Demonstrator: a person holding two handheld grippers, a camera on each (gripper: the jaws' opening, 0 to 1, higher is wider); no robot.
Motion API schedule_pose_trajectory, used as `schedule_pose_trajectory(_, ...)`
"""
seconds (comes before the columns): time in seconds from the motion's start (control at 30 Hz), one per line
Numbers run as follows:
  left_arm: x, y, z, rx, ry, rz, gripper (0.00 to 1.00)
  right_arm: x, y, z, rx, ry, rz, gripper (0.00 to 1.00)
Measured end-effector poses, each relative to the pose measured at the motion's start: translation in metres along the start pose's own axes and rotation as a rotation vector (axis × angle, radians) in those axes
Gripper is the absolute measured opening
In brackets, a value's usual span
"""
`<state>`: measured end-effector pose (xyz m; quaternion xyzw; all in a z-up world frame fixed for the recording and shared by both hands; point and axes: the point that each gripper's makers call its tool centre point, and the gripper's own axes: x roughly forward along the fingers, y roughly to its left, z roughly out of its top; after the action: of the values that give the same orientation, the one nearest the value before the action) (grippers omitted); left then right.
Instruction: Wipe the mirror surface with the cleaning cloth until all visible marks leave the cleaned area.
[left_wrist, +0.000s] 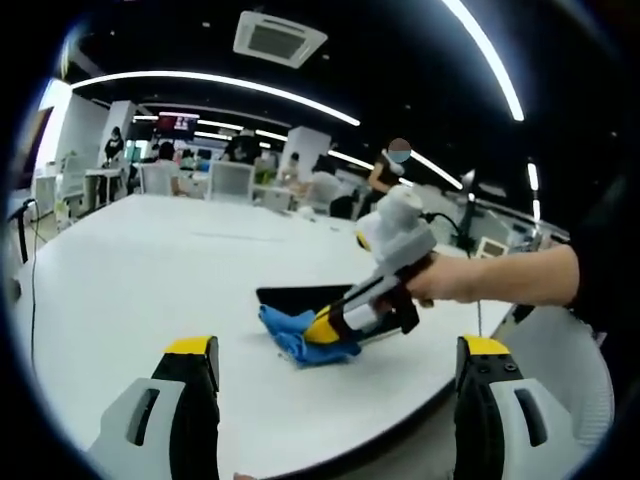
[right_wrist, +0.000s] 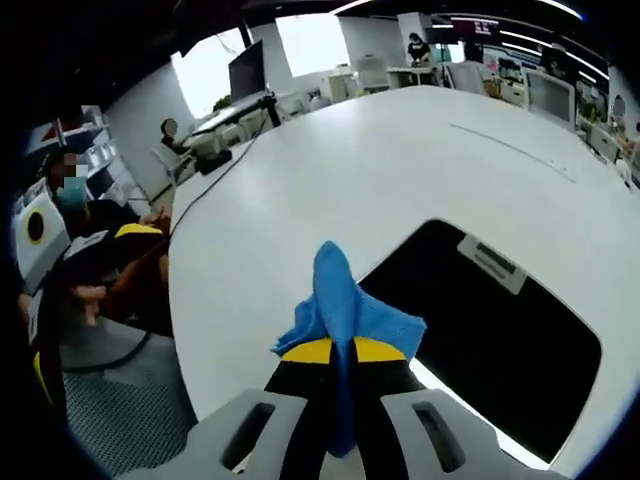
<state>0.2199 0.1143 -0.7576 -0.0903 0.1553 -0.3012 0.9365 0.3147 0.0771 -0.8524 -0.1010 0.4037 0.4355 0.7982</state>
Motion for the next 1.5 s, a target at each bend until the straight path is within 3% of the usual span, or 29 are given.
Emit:
schedule_pose_trajectory(0.6,0.001,-0.002,-0.003,0.0,0.026,-0.006,0.99,0.006,0.009,0.006,0.095,-0.013,0.063,0.0)
schedule_pose_trajectory(1.2,0.002,-0.001,-0.005,0.007,0.038,-0.007,0.99,0.007,0.009,0.006,-0.013,-0.048,0.018,0.0)
schedule_pose_trajectory(1.5,0.001,0.002,-0.005,0.01,0.039,0.009,0.99,0.011,0.001,0.013,0.006,-0.063,0.015,0.0)
